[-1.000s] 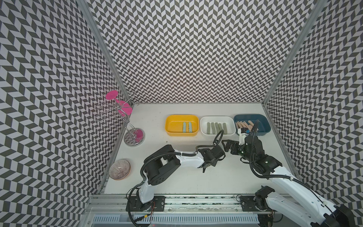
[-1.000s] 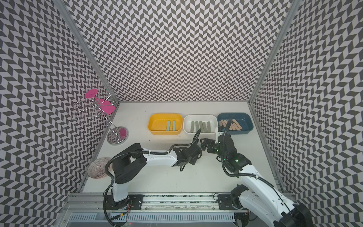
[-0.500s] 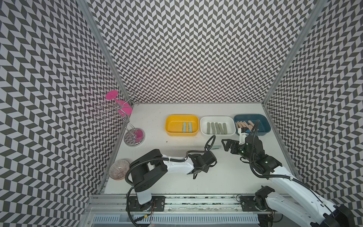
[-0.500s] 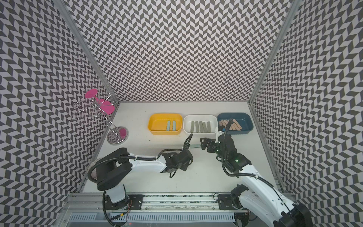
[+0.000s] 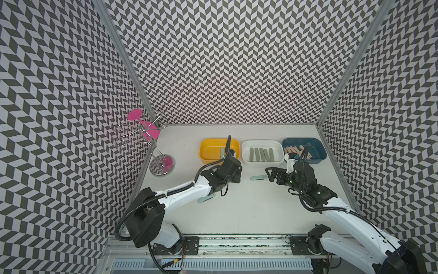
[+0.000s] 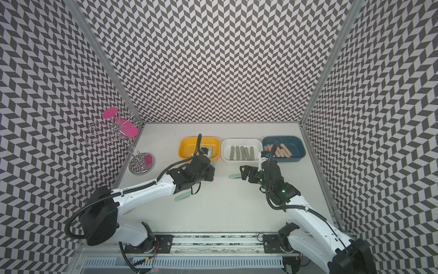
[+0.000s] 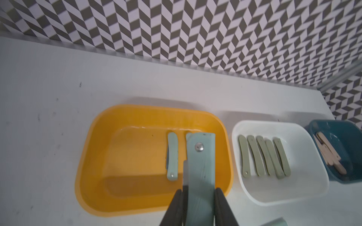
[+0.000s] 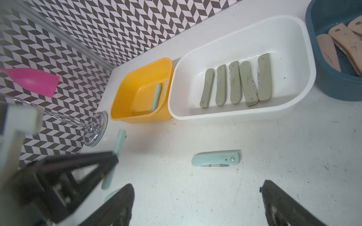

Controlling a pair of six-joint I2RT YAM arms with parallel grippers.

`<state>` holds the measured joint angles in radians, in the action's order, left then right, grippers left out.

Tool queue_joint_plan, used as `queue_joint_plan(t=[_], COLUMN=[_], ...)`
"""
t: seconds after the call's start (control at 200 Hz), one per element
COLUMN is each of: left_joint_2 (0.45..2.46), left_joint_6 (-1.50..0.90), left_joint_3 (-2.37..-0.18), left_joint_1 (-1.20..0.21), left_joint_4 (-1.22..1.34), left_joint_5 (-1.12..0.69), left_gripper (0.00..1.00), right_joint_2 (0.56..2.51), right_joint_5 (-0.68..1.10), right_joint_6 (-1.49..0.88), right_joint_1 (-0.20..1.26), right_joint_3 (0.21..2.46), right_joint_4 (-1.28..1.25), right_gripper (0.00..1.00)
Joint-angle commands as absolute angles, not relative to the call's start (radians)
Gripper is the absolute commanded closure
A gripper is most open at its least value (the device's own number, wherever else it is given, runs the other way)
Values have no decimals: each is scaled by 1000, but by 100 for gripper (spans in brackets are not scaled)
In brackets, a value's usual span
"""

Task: Place the fruit knives into the storage box by color
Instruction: Pick up the fruit knife from the center of the board, then place the fruit knife in the storage box.

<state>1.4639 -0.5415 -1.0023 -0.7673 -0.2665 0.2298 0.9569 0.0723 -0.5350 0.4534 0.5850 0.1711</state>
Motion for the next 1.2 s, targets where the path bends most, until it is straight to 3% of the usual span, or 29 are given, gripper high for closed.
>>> queue_joint_plan(t=[0.0, 0.145, 0.356, 0.721, 1.192], left_joint_2=[1469, 1561, 1726, 1965, 2116], left_joint_6=[-469, -424, -356, -331, -337], left_joint_3=[-1093, -1196, -1301, -1435, -1508], left_joint_1=[-641, -501, -407, -381, -370], left_joint_4=[-267, -257, -258, -285, -314], left_joint_5=[181, 133, 124, 143, 181], left_gripper=[75, 75, 75, 76, 76], right_joint_2=[980, 1015, 1072, 1131, 1129], right_joint_5=[122, 207, 331, 370, 377], right_joint_6=[-511, -483, -456, -456, -457], right_joint_1=[446, 446, 445, 446, 446], right_joint_3=[637, 664, 688, 692, 673], right_joint_4=[89, 62, 29, 5, 15], right_gripper=[1, 2, 3, 3, 3])
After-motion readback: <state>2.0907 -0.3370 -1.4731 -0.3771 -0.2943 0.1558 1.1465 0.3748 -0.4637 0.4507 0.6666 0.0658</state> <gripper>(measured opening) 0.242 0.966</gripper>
